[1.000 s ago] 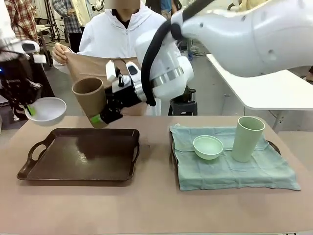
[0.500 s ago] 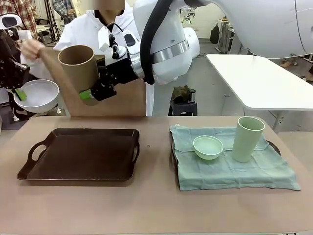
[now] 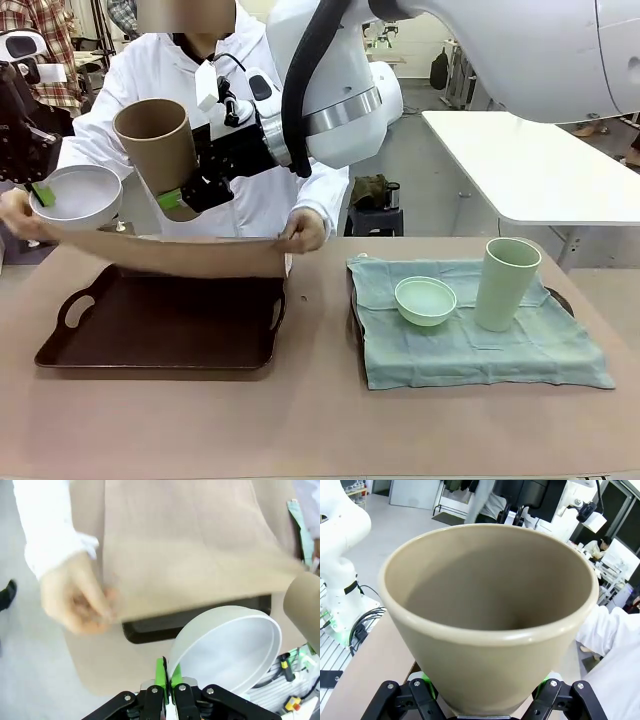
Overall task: Set up a tray with a mat and arrange the tableware.
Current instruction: Place the Picnic Bowl and Reusable plastic cup back onto the Handle tray in front of the human's position.
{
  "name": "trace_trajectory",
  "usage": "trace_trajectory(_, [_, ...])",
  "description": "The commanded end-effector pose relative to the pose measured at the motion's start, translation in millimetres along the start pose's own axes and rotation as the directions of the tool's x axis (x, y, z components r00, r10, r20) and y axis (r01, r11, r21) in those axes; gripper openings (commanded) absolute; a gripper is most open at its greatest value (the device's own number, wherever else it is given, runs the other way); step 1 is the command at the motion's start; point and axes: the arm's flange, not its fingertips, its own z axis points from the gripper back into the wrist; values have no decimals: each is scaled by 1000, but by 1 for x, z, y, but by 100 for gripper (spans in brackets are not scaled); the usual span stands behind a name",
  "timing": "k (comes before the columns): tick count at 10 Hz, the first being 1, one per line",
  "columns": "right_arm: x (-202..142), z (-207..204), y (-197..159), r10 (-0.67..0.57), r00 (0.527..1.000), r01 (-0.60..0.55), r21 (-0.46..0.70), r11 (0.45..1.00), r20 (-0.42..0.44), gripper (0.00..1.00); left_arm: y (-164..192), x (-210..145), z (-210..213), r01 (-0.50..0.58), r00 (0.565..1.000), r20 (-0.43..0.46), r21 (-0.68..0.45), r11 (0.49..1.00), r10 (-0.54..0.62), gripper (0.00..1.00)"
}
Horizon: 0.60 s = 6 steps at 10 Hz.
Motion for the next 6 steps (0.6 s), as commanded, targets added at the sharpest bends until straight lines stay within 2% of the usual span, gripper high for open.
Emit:
trace_trajectory(1, [1,0,0,2,1000,-2,0,1000,-1,0,0,0,0,4,1000,0,6,1000,-4,0])
trace_trajectory(6, [1,0,0,2,1000,-2,0,1000,-1,0,0,0,0,4,1000,0,6,1000,-4,0])
